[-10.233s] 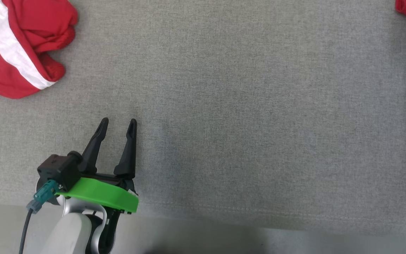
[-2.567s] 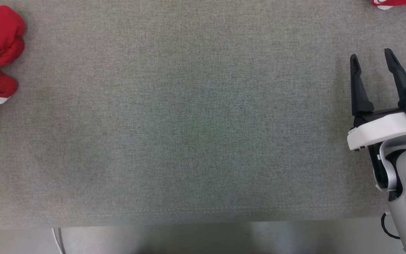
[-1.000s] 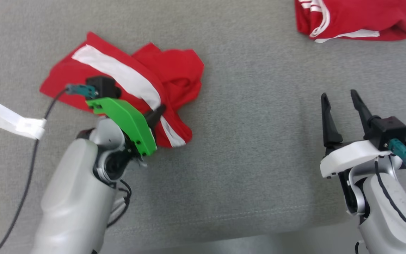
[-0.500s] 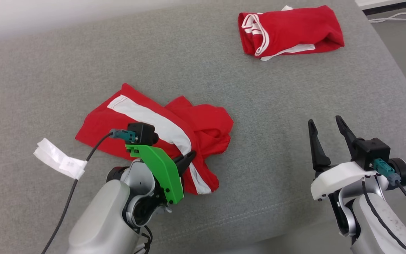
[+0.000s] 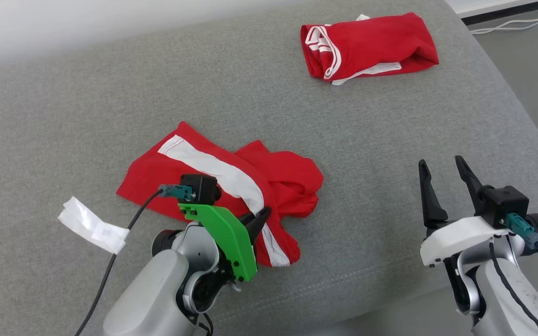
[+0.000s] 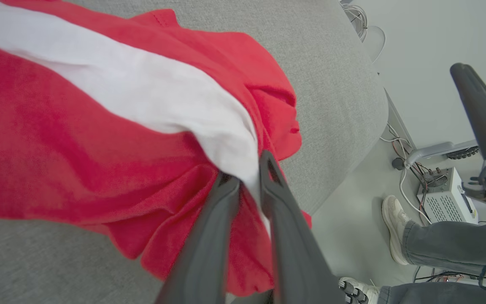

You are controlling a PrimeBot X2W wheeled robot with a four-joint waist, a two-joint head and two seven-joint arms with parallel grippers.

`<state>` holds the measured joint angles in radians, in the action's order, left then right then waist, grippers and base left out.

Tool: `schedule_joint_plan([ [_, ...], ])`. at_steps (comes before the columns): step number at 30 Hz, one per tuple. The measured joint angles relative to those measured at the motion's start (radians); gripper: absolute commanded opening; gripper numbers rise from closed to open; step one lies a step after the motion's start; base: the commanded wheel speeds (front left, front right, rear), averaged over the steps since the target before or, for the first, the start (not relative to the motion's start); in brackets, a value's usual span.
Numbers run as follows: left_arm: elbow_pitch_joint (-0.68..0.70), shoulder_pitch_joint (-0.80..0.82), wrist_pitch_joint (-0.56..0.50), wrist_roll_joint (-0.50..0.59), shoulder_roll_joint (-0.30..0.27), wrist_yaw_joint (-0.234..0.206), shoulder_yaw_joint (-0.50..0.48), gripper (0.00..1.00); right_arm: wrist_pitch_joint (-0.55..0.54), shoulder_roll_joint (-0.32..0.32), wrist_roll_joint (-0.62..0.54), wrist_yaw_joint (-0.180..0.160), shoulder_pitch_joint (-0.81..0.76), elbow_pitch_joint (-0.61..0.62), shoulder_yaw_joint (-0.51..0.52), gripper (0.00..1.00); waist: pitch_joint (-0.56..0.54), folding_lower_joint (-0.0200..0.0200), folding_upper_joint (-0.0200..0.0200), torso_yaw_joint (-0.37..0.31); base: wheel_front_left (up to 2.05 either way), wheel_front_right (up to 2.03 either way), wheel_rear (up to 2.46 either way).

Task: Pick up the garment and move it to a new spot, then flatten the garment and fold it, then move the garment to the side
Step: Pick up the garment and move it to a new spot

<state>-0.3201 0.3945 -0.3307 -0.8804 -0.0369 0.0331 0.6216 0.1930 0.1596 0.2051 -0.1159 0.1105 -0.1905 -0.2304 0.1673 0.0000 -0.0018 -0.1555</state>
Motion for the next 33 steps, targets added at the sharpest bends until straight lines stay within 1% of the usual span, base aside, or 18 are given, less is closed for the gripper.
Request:
schedule_joint_plan([
  [1, 0.001, 0.0, 0.008, 0.0, -0.001, -0.004, 0.003, 1.0, 0.0, 0.0, 0.0, 0.0, 0.0, 0.001, 0.0, 1.0, 0.001, 0.0, 0.0, 0.003, 0.0, 0.0, 0.0],
  [7, 0.004, -0.001, 0.043, -0.011, -0.001, -0.036, 0.026, 1.0, 0.0, 0.001, 0.0, 0.0, 0.0, 0.004, 0.001, 1.0, 0.002, 0.0, 0.0, 0.025, 0.0, 0.0, 0.0],
  [11, 0.001, -0.004, 0.064, -0.003, -0.003, -0.05, 0.034, 1.0, 0.0, 0.003, 0.0, 0.0, 0.0, 0.004, 0.001, 1.0, -0.006, 0.0, 0.0, 0.038, 0.0, 0.0, 0.0],
  [16, 0.006, -0.009, 0.127, 0.07, -0.007, -0.062, 0.037, 1.0, 0.0, 0.007, -0.001, 0.0, -0.008, 0.006, 0.002, 1.0, -0.028, 0.0, 0.0, 0.054, 0.0, 0.0, 0.0],
  [17, 0.01, -0.009, 0.146, 0.102, -0.012, -0.07, 0.037, 1.0, 0.0, 0.008, -0.001, 0.0, -0.015, 0.008, 0.006, 1.0, -0.033, 0.0, 0.0, 0.058, 0.0, 0.0, 0.0],
  [20, 0.021, -0.009, 0.196, 0.163, -0.043, -0.091, 0.029, 1.0, 0.0, 0.019, -0.002, 0.0, -0.033, 0.013, 0.018, 1.0, -0.046, 0.0, 0.0, 0.074, 0.0, 0.0, 0.0],
  [22, 0.03, -0.01, 0.221, 0.182, -0.076, -0.097, 0.025, 1.0, 0.0, 0.028, -0.001, -0.001, -0.043, 0.014, 0.026, 1.0, -0.055, 0.0, 0.0, 0.086, 0.0, 0.0, 0.0],
  [25, 0.042, -0.029, 0.264, 0.222, -0.104, -0.109, 0.013, 1.0, 0.0, 0.033, -0.001, -0.002, -0.064, 0.014, 0.034, 1.0, -0.068, 0.0, 0.0, 0.108, 0.0, 0.0, 0.0],
  [28, 0.052, -0.061, 0.312, 0.237, -0.128, -0.118, -0.011, 1.0, 0.0, 0.032, -0.001, -0.002, -0.089, 0.014, 0.033, 1.0, -0.083, 0.0, 0.0, 0.133, 0.0, 0.0, 0.0],
  [33, 0.074, -0.11, 0.397, 0.284, -0.193, -0.131, -0.068, 1.0, -0.002, 0.028, -0.001, -0.002, -0.121, 0.023, 0.025, 1.0, -0.107, 0.0, -0.0001, 0.175, 0.0, 0.0, 0.0],
])
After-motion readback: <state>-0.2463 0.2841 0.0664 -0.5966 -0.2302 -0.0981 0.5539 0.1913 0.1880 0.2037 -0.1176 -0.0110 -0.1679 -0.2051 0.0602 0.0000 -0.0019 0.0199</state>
